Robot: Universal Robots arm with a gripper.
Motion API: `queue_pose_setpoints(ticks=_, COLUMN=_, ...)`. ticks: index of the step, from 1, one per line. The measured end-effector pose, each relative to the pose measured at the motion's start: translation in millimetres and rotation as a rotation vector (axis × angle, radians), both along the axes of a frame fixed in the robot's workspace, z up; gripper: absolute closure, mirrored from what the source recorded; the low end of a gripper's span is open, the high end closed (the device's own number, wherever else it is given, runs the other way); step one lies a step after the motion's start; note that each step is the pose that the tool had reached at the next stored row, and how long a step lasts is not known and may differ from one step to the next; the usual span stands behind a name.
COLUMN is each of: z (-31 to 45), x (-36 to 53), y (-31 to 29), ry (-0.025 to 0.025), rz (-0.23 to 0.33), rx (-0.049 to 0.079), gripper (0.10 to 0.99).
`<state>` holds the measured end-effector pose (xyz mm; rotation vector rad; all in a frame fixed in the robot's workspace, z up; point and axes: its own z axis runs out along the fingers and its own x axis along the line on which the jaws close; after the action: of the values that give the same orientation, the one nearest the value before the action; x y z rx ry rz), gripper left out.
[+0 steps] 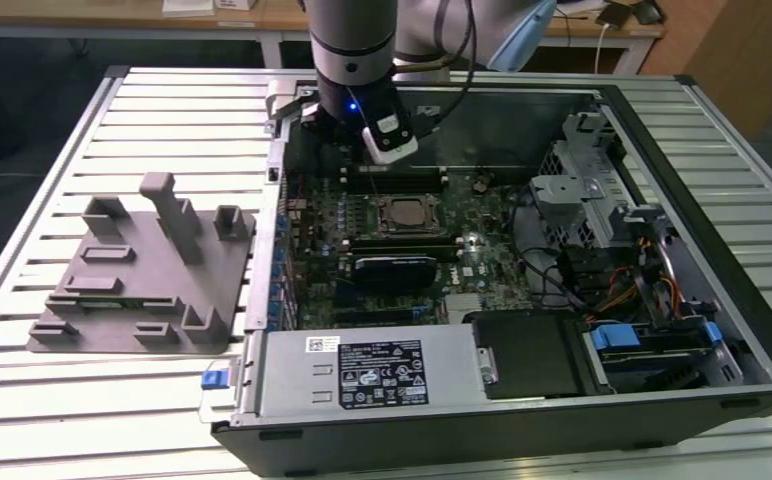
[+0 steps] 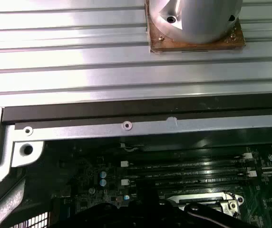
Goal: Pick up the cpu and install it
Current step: 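Install the first cpu locking lever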
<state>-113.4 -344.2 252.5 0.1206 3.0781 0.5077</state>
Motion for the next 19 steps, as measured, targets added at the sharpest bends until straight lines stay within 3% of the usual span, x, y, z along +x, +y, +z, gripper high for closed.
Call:
queue_pose_setpoints(ticks=5, z=0.0, x=0.0, y=-0.1, ry=0.0, rz=0.0, rx=-0.012, gripper=0.98)
queue_pose_setpoints(ticks=19, z=0.0, x=4.1, y=0.0, ry=0.0, rz=0.0, rx=-0.012, gripper=0.98)
